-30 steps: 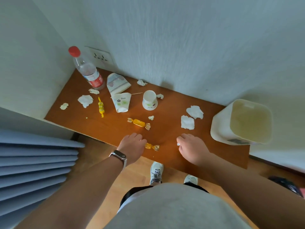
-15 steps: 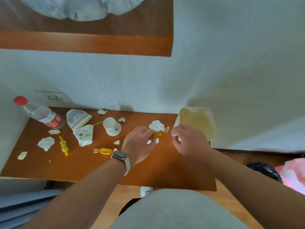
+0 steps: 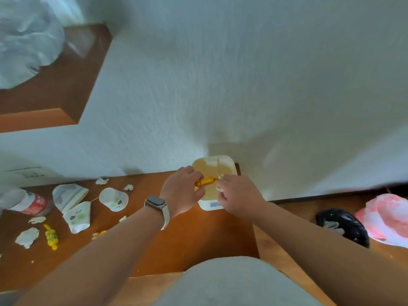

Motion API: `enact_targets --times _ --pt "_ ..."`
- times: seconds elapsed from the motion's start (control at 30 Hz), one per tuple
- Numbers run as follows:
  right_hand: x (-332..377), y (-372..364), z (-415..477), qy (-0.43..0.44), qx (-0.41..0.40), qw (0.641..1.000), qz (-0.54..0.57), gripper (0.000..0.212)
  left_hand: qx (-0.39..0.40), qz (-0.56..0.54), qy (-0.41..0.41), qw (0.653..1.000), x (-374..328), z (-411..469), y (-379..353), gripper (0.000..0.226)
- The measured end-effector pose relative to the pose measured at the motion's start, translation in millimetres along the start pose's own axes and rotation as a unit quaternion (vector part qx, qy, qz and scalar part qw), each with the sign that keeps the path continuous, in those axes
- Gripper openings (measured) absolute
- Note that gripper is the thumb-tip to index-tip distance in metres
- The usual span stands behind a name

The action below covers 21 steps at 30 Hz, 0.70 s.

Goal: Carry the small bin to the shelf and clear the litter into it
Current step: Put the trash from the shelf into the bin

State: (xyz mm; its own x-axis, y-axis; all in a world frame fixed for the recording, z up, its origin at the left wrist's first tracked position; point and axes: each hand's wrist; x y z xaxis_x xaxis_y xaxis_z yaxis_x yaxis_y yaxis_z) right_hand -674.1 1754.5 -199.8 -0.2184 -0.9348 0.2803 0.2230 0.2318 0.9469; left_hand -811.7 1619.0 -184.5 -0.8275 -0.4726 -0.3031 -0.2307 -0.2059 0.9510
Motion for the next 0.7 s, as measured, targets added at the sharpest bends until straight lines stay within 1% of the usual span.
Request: enact_targets --times 0.17,0.27,0.37,0.47,0.57,0.7 --pt "-14 5 -9 0.04 0.019 0.999 0.019 0.018 0.002 0.025 0.018 1.0 -15 -7 -8 0.024" --pt "-22 8 -9 0.061 0.021 0.998 0.024 0.02 -0.008 0.013 0.051 0.999 -23 -14 -11 0.026" --pt "-26 9 -9 0.093 -0.001 0.995 0.035 0.02 -0.025 0.009 0.079 0.996 -28 -22 -10 0.029" --pt "-25 6 -4 0.126 0.012 0.991 0.036 0.025 -0.051 0.019 0.076 0.996 -28 -36 -6 0.03" --pt "-19 3 3 0.153 0.026 0.987 0.033 0.028 -0.05 0.067 0.076 0.994 -19 -55 -3 0.034" --pt "1 2 7 0.163 0.027 0.986 0.026 0.025 -0.014 0.131 0.074 0.989 9 -81 -1 0.042"
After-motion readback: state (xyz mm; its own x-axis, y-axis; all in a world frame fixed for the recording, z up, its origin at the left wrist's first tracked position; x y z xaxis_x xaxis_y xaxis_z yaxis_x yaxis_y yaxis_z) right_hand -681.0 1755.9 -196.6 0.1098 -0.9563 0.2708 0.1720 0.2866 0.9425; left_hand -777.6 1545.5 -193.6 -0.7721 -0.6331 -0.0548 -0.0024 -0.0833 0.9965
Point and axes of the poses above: each hand's wrist, its own z-axis towards the middle knuckle, its own y-axis out of the back of the hand, x = y × z, and after that the axes turned 6 degrees about -x, right-handed
